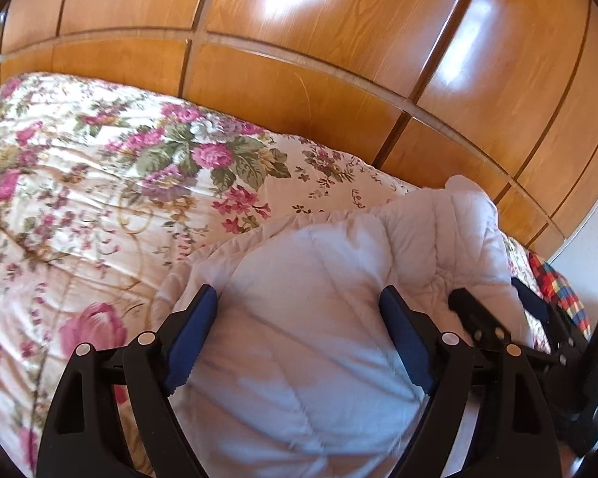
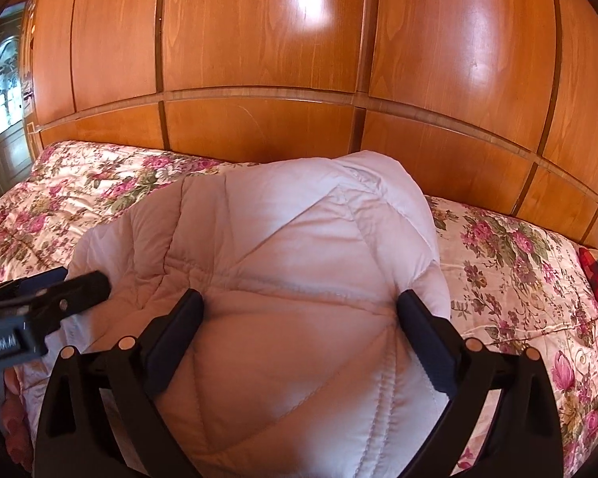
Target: Fold small clothes
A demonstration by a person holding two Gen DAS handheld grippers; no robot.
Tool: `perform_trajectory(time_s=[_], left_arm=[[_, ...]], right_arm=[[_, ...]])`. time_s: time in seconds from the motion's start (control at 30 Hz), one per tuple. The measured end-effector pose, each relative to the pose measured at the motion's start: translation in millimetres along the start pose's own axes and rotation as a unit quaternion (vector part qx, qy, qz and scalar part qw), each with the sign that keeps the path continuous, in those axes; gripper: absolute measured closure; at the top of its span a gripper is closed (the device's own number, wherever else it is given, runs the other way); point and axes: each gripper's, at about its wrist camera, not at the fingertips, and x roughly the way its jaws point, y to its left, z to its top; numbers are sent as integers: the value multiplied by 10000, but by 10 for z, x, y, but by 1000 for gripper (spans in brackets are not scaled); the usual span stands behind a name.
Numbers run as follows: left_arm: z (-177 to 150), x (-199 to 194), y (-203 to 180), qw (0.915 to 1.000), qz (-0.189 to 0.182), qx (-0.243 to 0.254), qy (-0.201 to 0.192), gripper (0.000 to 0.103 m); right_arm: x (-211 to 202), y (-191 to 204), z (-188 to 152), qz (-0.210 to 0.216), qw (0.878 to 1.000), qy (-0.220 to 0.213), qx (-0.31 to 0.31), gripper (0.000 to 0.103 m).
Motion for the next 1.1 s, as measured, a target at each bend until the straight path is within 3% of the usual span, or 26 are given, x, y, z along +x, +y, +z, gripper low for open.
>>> perform_trajectory(time_s=[0.13, 0.37, 0.7, 0.97, 1.1], left_arm=[[-91, -204, 19, 9998, 179, 64, -27, 15], [-297, -333, 200, 9987, -169, -362, 312, 15], [-560, -487, 221, 9966, -554, -228, 570, 14], [-676, -575, 284, 9942, -770, -218, 723, 14], [-706, -590, 343, 9915, -941, -298, 849, 14]], right_arm=[[-242, 10, -14, 113, 9999, 65, -28, 6], [-631, 11, -221, 70, 9997, 211, -104, 6], [-899, -104, -452, 75, 9993, 328, 165, 4], [-982, -270, -619, 417, 9960, 539, 585, 3], [-964, -485, -758, 883, 9874, 719, 1096, 2]])
